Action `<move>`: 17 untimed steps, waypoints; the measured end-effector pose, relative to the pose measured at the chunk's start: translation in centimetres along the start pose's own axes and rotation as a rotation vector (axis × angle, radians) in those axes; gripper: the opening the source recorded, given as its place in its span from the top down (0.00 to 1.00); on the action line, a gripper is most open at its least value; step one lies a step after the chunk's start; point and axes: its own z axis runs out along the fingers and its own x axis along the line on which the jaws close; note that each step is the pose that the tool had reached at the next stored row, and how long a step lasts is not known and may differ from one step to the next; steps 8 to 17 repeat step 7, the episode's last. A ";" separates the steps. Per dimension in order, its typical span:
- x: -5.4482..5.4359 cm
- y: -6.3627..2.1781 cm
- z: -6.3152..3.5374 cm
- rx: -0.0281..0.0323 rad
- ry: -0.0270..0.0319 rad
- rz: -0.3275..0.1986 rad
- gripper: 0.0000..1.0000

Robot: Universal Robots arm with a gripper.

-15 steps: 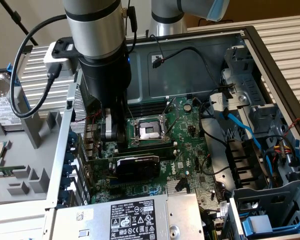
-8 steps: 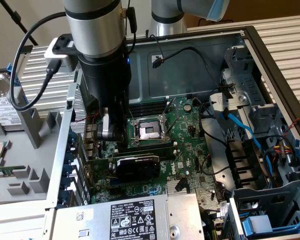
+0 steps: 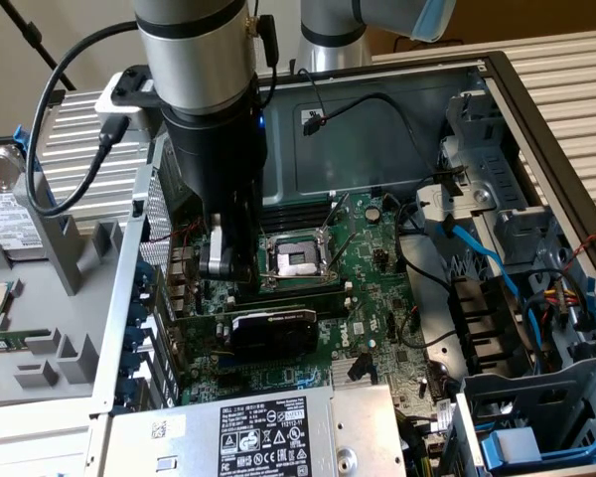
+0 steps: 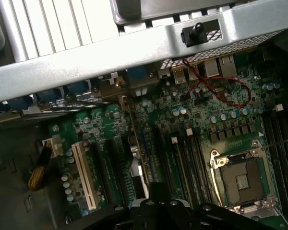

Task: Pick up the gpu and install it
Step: 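Press down on the gpu until it lock into place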

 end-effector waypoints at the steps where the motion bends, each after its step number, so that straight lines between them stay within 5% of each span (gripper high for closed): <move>1: 0.0 -0.12 0.01 -0.0001 0.0000 0.000 0.89; 17: 0.0 -0.15 0.00 -0.0003 0.0001 0.000 0.89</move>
